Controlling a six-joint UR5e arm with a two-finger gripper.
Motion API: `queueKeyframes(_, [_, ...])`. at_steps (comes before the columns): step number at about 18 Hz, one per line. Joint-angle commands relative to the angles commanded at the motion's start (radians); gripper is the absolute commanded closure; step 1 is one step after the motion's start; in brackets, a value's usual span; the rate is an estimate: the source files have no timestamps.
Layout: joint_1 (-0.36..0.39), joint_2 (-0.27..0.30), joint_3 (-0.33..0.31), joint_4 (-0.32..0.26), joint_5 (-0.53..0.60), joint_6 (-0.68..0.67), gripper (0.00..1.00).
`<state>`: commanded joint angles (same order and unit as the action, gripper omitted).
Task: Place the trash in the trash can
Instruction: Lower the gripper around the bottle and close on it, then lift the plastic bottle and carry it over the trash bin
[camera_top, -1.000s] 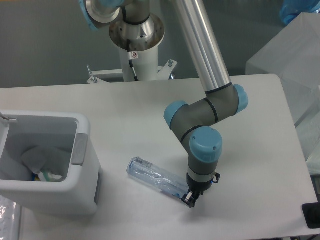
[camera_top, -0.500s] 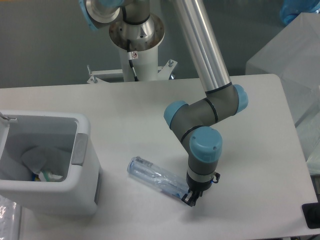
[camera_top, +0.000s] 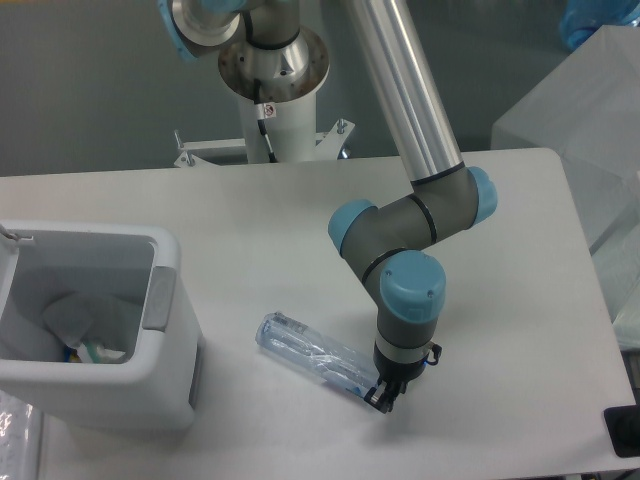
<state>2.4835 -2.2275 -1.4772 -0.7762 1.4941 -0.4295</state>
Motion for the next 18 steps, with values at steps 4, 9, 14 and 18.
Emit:
queueKeyframes(4, [0.009, 0.098, 0.04, 0.002, 0.0, 0.0, 0.64])
queueKeyframes(9, [0.017, 0.193, 0.118, 0.015, 0.0, 0.002, 0.64])
queueKeyframes(14, [0.012, 0.262, 0.198, 0.17, -0.002, 0.012, 0.64])
queueKeyframes(18, [-0.018, 0.284, 0.29, 0.178, -0.005, 0.147, 0.63])
